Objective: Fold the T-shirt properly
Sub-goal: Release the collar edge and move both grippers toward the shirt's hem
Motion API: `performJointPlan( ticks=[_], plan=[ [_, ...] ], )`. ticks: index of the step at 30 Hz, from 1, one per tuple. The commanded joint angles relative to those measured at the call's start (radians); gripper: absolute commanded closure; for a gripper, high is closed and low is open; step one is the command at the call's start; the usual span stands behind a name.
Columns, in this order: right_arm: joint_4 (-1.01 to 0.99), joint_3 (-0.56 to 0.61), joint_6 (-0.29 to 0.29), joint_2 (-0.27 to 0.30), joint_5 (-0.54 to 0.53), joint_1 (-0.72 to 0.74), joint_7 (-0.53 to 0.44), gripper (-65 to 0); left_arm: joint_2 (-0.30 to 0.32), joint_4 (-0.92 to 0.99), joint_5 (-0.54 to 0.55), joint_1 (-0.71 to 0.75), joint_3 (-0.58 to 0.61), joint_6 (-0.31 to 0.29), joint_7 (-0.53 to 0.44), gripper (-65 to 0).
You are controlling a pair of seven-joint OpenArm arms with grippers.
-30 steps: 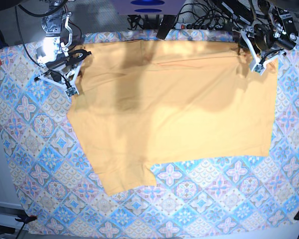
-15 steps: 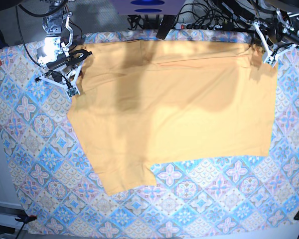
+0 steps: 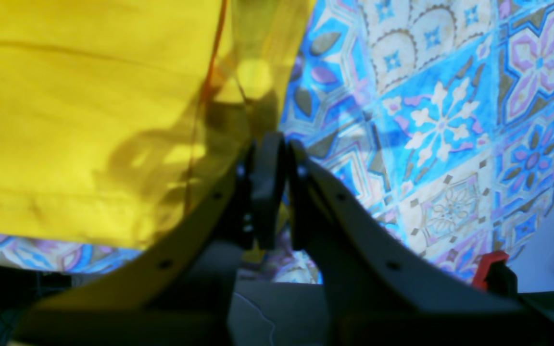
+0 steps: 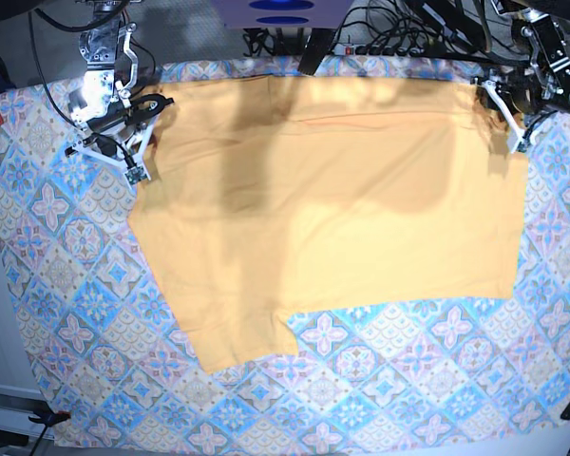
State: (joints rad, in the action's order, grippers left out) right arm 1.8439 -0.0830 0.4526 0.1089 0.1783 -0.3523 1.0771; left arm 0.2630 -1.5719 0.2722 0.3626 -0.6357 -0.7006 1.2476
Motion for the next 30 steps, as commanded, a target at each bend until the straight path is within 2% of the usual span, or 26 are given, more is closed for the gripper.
performJointPlan(
  ticks=[1, 7, 12, 16, 19, 23, 27, 30],
  plan=[
    [0.017, -0.005, -0.002, 0.01, 0.002, 0.005, -0.007, -4.2, 0.009, -0.014, -0.009, -0.009, -0.031, 0.002, 0.004, -27.6],
    [0.017, -0.005, -0.002, 0.01, 0.002, 0.005, -0.008, -4.2, 0.006, 0.029, -0.023, -0.07, -0.068, 0.002, -0.004, -27.6],
    [0.017, -0.005, -0.002, 0.007, 0.002, 0.008, -0.008, -4.2, 0.011, 0.178, -0.023, -0.13, -0.068, 0.002, -0.076, -27.6],
    [0.027, -0.005, -0.002, 0.007, 0.003, 0.009, -0.008, -4.4, 0.011, 0.176, -0.012, -0.13, -0.068, 0.002, -0.073, -27.6],
    [0.047, -0.014, -0.002, 0.01, 0.003, 0.011, -0.008, -4.4, 0.011, 0.1, -0.011, -0.124, -0.074, 0.002, -0.073, -27.6],
    [0.075, -0.045, -0.002, 0.01, 0.003, 0.054, -0.008, -4.5, 0.002, -0.092, -0.009, -0.096, -0.074, 0.002, -0.07, -27.6],
    [0.078, -0.039, -0.002, 0.01, 0.003, 0.117, 0.004, -4.6, -0.015, -0.247, -0.011, -0.116, -0.077, 0.002, -0.002, -27.9],
    [0.075, -0.037, -0.002, 0.01, 0.003, 0.151, 0.008, -4.6, -0.018, -0.284, -0.012, -0.162, -0.077, 0.002, 0.059, -27.8]
  ],
)
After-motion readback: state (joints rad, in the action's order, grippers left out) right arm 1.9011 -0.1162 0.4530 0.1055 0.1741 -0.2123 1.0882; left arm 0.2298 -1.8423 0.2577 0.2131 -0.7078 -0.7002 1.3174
